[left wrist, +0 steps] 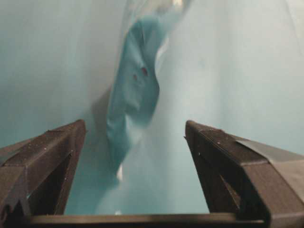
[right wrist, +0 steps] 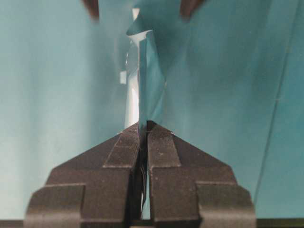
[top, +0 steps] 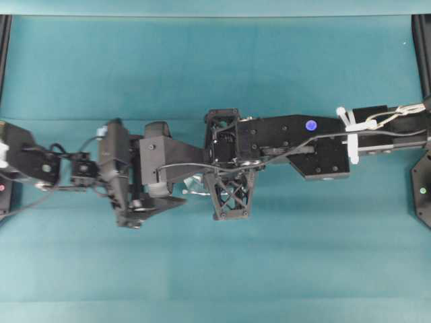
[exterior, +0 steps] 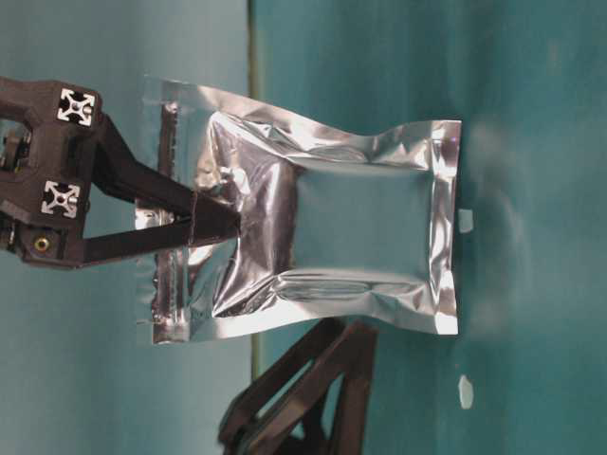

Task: Hand over the silver zip bag and make it stand upright.

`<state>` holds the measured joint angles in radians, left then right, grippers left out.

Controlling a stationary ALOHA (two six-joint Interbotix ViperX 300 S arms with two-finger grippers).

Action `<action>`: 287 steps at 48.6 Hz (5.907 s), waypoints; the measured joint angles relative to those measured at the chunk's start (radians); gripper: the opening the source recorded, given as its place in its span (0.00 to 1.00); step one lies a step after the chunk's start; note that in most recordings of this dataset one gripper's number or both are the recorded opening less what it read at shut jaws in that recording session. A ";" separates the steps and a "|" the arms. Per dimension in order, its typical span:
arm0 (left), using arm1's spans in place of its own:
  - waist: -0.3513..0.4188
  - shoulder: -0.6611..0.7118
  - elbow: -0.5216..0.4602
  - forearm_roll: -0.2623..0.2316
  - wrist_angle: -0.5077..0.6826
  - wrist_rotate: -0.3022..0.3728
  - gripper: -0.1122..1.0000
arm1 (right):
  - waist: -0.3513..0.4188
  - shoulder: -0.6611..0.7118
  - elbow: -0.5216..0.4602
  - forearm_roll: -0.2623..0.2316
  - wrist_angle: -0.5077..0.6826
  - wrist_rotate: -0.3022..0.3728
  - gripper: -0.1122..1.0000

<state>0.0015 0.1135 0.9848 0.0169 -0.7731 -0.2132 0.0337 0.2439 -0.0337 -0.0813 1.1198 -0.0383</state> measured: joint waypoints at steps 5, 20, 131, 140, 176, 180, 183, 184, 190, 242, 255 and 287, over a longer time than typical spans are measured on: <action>0.003 0.051 -0.028 -0.002 -0.031 0.000 0.92 | 0.000 0.000 0.002 0.000 0.000 0.002 0.11; 0.000 0.161 -0.112 0.000 -0.072 -0.012 0.92 | 0.000 0.000 0.003 0.000 0.000 0.002 0.11; 0.003 0.232 -0.199 -0.002 0.038 0.091 0.37 | 0.026 -0.011 0.014 0.028 -0.029 0.003 0.91; 0.002 0.232 -0.199 0.000 0.038 0.091 0.37 | 0.014 -0.028 0.026 0.021 0.002 0.029 0.91; -0.003 0.222 -0.198 0.000 0.069 0.120 0.37 | -0.005 -0.505 0.437 -0.018 -0.314 0.262 0.91; -0.003 0.221 -0.196 -0.002 0.072 0.118 0.37 | -0.005 -0.538 0.480 -0.018 -0.359 0.273 0.91; -0.005 0.219 -0.198 0.000 0.072 0.118 0.37 | -0.005 -0.568 0.514 -0.018 -0.388 0.276 0.91; -0.005 0.219 -0.198 0.000 0.074 0.118 0.37 | -0.005 -0.578 0.525 -0.018 -0.394 0.276 0.91; -0.005 0.219 -0.198 0.000 0.074 0.118 0.37 | -0.003 -0.630 0.571 -0.020 -0.414 0.276 0.91; -0.005 0.219 -0.198 0.000 0.077 0.121 0.36 | 0.002 -0.793 0.747 -0.018 -0.566 0.276 0.91; -0.005 0.219 -0.198 0.000 0.077 0.121 0.36 | 0.006 -0.793 0.750 -0.018 -0.566 0.276 0.91; -0.005 0.219 -0.198 0.000 0.077 0.121 0.36 | 0.009 -0.793 0.755 -0.017 -0.568 0.278 0.91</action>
<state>-0.0031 0.3329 0.7869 0.0169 -0.6964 -0.0920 0.0430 -0.5492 0.7210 -0.0982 0.5522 0.2393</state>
